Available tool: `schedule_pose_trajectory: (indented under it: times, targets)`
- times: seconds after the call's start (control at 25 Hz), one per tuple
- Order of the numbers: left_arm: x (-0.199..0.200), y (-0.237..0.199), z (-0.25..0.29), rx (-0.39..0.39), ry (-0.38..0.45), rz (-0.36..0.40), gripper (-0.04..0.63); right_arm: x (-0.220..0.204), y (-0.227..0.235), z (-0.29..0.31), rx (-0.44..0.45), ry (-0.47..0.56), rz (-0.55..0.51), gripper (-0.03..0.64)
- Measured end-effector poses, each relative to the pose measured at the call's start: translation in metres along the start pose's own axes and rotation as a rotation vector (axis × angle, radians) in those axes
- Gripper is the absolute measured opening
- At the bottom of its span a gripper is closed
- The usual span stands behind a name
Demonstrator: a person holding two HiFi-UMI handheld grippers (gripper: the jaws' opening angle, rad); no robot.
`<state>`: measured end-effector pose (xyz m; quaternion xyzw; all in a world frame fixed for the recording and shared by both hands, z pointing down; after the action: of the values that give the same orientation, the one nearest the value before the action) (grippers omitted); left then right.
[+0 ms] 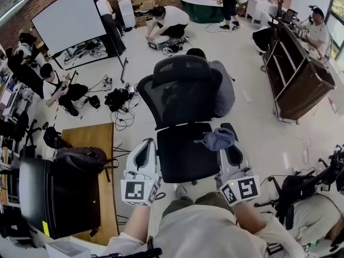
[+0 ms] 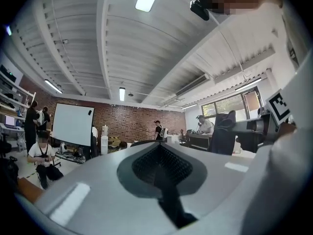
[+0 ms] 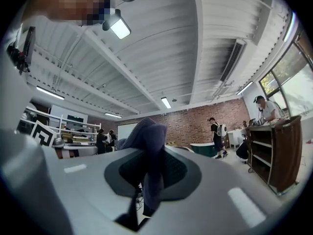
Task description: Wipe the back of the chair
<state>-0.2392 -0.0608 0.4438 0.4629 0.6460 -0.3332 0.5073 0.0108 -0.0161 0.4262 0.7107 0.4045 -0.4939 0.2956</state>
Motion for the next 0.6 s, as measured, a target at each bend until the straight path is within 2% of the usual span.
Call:
schedule_pose_trajectory:
  times: [0.24,0.4,0.52,0.6]
  targets:
    - [-0.013,-0.031,0.046,0.03,-0.046,-0.045,0.017,-0.025,0.023,0.072,0.025,-0.086,0.02,0.049]
    - [-0.031,-0.036,0.055,0.05,-0.059,-0.025,0.017,-0.104,0.062,0.147,0.028,-0.166,0.046,0.049]
    - [-0.043,-0.025,0.075,0.061,-0.1,-0.005,0.017,-0.164,0.1,0.231,0.053,-0.236,0.07,0.049]
    - [-0.042,-0.017,0.093,0.067,-0.122,-0.003,0.017,-0.189,0.117,0.286,0.076,-0.289,0.089,0.049]
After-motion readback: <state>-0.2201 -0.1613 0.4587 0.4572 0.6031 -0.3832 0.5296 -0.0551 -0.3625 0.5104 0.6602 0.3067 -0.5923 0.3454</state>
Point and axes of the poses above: the fingertips, and each gripper's own axes: z forward along the fingers, y to its right, x out of its top, the point moved 5 cm from there along -z, backward along the fingers, and after that the axes turned 9 degrees about x, right-handed, at the moved point
